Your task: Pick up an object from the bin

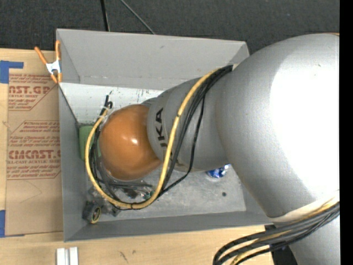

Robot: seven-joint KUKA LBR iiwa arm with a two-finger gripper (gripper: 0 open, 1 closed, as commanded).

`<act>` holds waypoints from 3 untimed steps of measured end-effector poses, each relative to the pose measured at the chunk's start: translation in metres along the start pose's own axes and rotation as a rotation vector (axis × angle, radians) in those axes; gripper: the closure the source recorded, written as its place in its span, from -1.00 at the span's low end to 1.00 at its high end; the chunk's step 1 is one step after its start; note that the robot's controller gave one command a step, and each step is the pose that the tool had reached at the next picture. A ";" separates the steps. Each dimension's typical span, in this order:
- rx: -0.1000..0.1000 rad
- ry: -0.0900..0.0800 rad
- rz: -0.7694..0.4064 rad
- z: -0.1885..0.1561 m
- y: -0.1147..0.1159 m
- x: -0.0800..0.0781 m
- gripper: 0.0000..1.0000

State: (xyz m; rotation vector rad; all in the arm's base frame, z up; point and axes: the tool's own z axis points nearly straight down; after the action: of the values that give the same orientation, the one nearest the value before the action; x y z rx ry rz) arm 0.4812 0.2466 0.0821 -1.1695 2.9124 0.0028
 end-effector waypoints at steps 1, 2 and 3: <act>0.003 -0.006 0.064 -0.087 -0.008 -0.009 1.00; 0.000 0.001 0.063 -0.083 -0.007 -0.007 -1.00; 0.004 -0.004 -0.354 0.010 -0.010 -0.003 -1.00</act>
Offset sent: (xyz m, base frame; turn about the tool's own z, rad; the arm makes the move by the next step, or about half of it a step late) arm 0.0096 -0.0017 0.0828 0.0629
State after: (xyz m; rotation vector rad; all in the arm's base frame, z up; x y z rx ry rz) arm 0.4904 0.2421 0.0720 -1.6605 2.6564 -0.0010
